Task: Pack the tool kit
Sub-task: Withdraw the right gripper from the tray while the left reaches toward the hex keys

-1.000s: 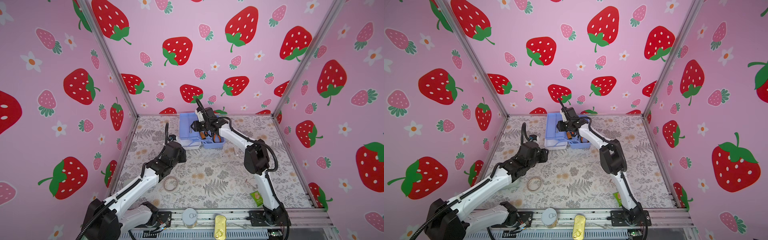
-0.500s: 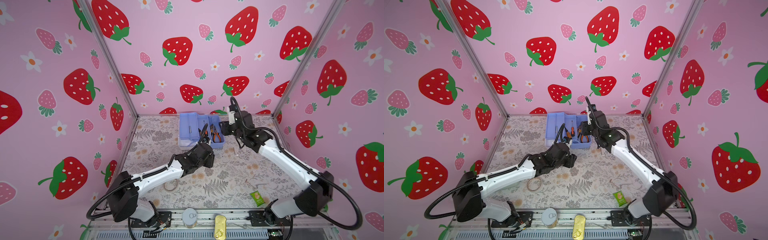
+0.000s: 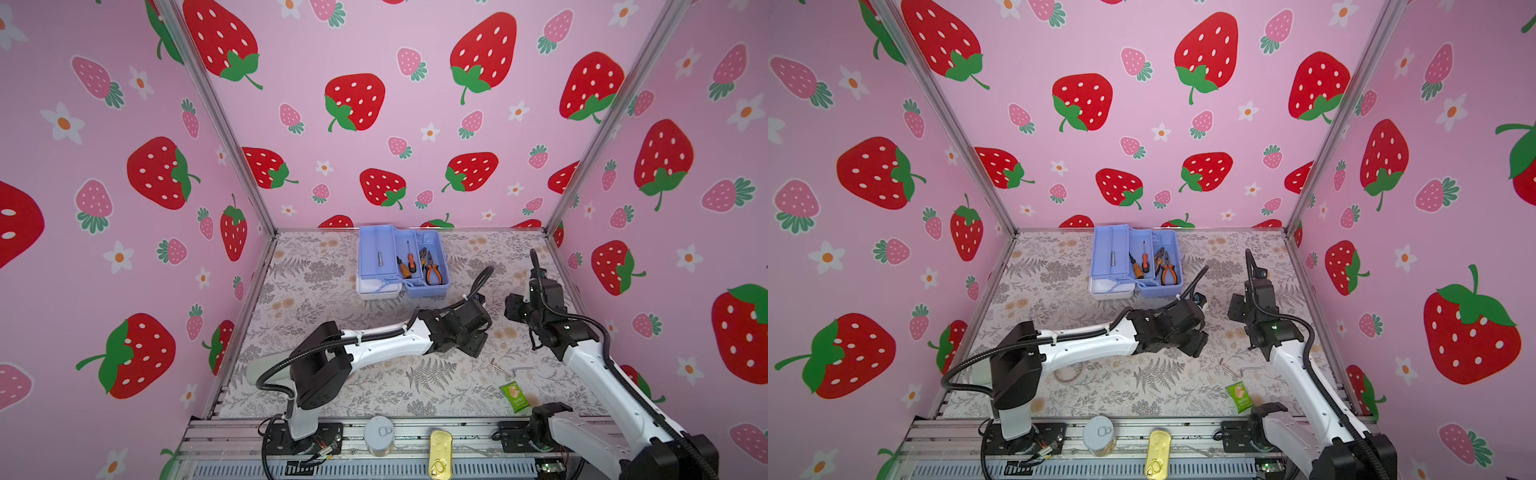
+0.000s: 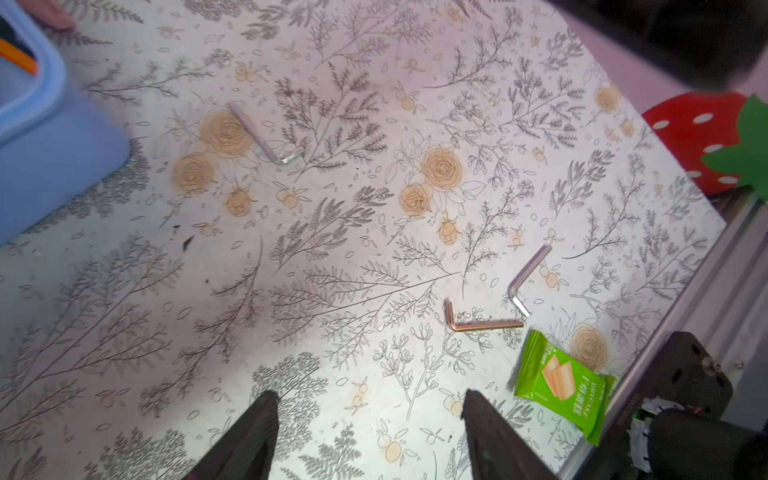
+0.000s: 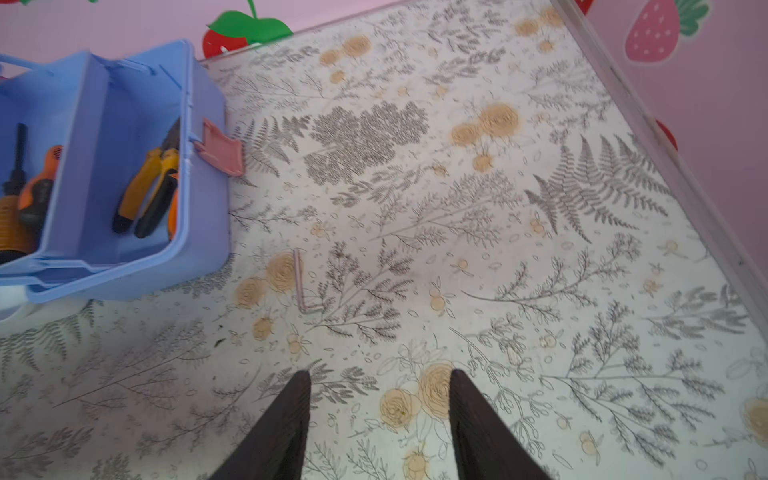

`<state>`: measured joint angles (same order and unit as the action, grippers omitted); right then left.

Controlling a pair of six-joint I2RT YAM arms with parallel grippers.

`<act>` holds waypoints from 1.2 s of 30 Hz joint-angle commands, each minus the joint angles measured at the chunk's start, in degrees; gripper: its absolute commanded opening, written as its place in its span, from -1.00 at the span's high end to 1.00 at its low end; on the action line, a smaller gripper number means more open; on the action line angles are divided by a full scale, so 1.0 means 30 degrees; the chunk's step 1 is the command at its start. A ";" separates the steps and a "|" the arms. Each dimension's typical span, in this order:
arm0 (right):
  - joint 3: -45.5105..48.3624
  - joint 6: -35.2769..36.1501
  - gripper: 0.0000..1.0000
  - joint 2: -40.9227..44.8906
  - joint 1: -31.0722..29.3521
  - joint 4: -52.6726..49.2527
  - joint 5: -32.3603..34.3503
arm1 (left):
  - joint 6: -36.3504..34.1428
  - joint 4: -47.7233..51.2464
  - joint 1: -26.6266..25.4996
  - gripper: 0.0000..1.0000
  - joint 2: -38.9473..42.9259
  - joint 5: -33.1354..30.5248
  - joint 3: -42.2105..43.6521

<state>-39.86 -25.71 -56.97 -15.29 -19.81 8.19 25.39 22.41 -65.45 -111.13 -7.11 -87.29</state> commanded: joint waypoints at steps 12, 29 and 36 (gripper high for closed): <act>0.5680 -0.3234 -0.43 0.3345 0.1111 0.0189 0.0189 | -0.1916 0.3637 0.1104 -0.43 -0.7374 -0.0617 -0.9572; 0.6565 -0.7034 -0.38 0.4374 0.0569 -0.2900 -0.0341 | -0.1727 -0.0244 0.2658 -0.43 -0.6612 0.3339 -0.7058; 0.5831 -0.9668 -0.39 0.3755 -0.1349 -0.5410 0.1469 | -0.2294 -0.0765 0.3471 -0.43 -0.6486 0.5544 -0.6853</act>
<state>-19.99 -49.21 -44.97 -17.26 -30.33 8.95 20.27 21.71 -55.37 -133.43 5.15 -108.31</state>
